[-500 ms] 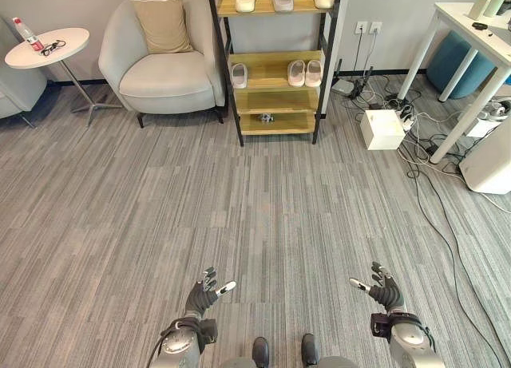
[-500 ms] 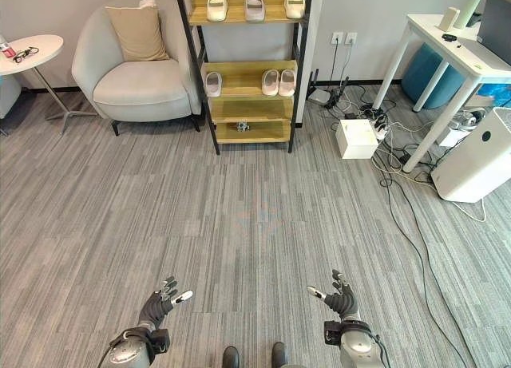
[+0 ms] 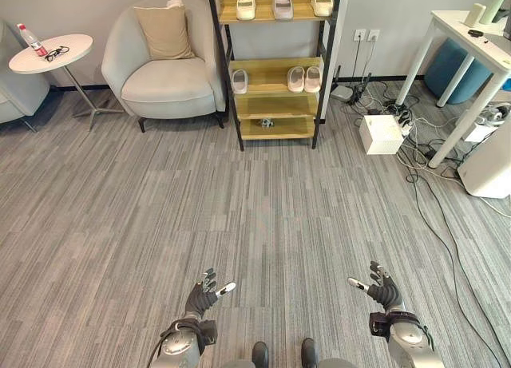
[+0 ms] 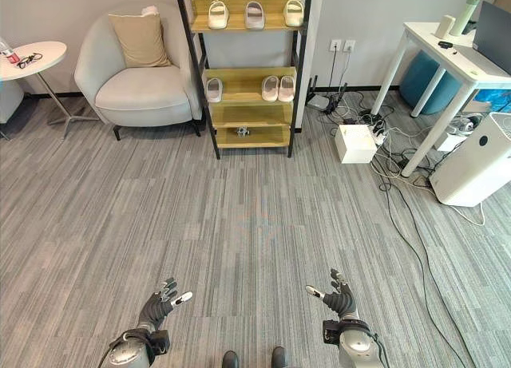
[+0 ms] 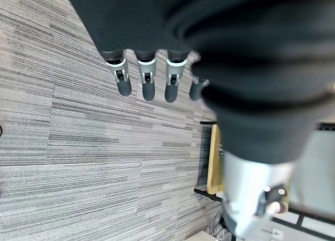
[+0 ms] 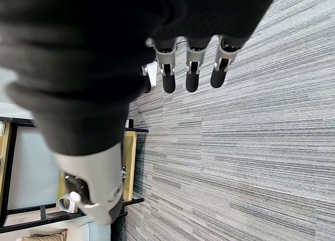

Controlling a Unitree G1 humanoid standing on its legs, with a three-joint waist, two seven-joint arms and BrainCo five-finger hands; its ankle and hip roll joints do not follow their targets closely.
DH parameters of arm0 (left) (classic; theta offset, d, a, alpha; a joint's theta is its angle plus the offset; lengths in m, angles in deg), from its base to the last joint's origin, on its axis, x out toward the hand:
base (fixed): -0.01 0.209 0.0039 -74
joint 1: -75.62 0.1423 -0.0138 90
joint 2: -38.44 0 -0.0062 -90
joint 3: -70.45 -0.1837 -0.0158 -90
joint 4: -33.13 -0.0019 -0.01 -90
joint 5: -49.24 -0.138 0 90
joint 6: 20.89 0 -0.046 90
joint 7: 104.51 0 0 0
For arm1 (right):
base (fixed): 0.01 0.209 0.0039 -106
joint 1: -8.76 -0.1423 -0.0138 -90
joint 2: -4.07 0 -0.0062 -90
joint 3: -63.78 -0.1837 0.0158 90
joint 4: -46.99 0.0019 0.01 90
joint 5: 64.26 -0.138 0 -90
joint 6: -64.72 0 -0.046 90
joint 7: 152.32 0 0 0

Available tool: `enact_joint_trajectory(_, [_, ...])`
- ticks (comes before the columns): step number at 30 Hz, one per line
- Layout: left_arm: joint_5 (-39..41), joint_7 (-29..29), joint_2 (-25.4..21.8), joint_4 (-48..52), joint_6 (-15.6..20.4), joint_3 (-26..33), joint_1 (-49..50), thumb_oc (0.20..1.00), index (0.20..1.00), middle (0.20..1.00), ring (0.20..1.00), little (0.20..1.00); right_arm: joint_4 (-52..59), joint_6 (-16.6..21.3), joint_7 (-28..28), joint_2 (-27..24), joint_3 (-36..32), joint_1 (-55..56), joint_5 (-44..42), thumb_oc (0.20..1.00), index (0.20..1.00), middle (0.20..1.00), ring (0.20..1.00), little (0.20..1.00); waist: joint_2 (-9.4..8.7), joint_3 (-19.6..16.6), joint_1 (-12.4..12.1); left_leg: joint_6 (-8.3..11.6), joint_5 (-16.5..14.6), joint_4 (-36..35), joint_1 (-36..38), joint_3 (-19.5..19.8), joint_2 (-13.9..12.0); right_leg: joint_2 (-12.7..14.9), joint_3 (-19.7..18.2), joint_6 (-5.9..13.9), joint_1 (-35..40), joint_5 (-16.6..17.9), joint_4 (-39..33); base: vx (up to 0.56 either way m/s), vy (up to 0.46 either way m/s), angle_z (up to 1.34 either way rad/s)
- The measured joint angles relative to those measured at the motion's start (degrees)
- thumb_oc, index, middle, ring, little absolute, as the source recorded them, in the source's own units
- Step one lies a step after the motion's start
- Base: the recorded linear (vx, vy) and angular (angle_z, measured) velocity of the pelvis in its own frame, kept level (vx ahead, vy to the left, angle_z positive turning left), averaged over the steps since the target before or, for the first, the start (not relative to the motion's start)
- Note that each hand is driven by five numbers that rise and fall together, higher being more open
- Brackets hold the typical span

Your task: Arrange the slippers neatly on the shoe rack.

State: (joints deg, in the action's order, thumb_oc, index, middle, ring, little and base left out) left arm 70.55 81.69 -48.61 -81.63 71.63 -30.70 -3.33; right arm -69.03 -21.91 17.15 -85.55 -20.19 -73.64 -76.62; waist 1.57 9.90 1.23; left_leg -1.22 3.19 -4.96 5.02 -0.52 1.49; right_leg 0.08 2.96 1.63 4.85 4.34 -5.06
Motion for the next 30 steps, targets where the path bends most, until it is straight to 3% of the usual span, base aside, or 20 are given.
enact_joint_trajectory(16, [-0.05,0.03,0.11,-0.02,-0.01,0.10,2.68,1.000,1.000,1.000,1.000,1.000,-0.03,-0.13,0.78,0.15,0.20,1.12,0.06,1.000,1.000,1.000,1.000,1.000,0.23,-1.02,0.02,-0.04,0.04,0.01,-0.12,0.29,0.16,0.14,0.31,-0.62,0.04,0.48,0.29,-0.02,0.003,0.01])
enact_joint_trajectory(30, [0.00,2.30,0.09,0.32,0.00,1.66,1.86,1.000,1.000,1.000,1.000,1.000,4.02,-0.22,0.57,0.05,0.22,-0.22,-0.04,1.000,1.000,1.000,1.000,1.000,-0.56,-0.15,-0.40,-0.29,-0.29,0.04,-1.86,-1.19,0.20,0.12,-1.40,0.32,-2.28,0.38,0.00,0.04,0.043,-0.06])
